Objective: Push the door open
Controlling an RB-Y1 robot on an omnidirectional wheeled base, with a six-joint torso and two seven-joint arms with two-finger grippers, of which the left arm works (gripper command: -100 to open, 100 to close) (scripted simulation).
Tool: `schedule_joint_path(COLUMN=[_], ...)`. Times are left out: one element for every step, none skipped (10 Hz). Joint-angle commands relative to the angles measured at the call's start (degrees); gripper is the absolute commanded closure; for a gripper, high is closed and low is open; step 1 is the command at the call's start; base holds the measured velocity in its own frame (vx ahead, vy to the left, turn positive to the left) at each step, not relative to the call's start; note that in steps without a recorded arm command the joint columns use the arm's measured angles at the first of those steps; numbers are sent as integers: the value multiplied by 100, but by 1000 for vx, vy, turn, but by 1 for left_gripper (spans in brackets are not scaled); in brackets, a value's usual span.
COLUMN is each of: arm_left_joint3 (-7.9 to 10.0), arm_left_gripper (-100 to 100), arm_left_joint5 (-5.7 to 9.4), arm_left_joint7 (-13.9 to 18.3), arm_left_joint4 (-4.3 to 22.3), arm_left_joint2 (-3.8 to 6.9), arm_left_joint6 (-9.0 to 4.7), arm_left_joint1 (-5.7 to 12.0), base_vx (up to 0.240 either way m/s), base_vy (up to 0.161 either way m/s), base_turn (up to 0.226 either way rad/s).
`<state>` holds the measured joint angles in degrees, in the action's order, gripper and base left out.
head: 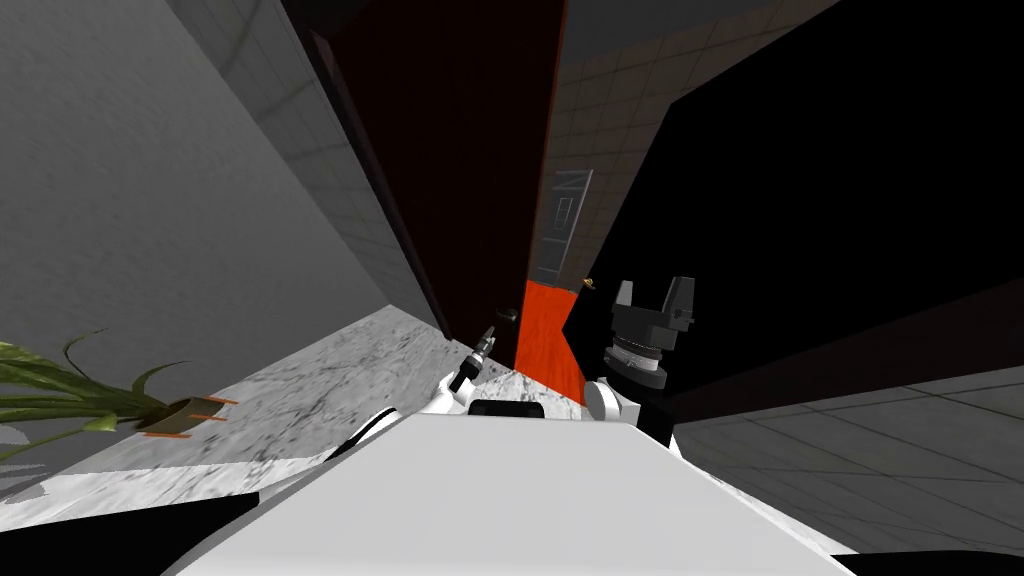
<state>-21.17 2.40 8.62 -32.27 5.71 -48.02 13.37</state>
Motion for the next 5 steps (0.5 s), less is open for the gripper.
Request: schedule_joint_path(arm_left_joint3=[17,34,52,69,86], arm_left_gripper=[-100,-100,-100,-100,-100], arm_left_joint5=[5,10,15,20,24], arm_left_joint7=[-17,-30,-45,-59,-73], arm_left_joint4=[-1,10,21,32,42], arm_left_joint2=[-6,-15,-26,-39,-52], arm_left_joint6=[0,-3,-7,-10,-14], arm_left_joint1=[-5,-6,-7,-8,-9], base_vx=[184,219,193,187,221], base_vy=[-58,-65,-67,-50,-93], base_turn=[-22,-31,-33,-26,-46])
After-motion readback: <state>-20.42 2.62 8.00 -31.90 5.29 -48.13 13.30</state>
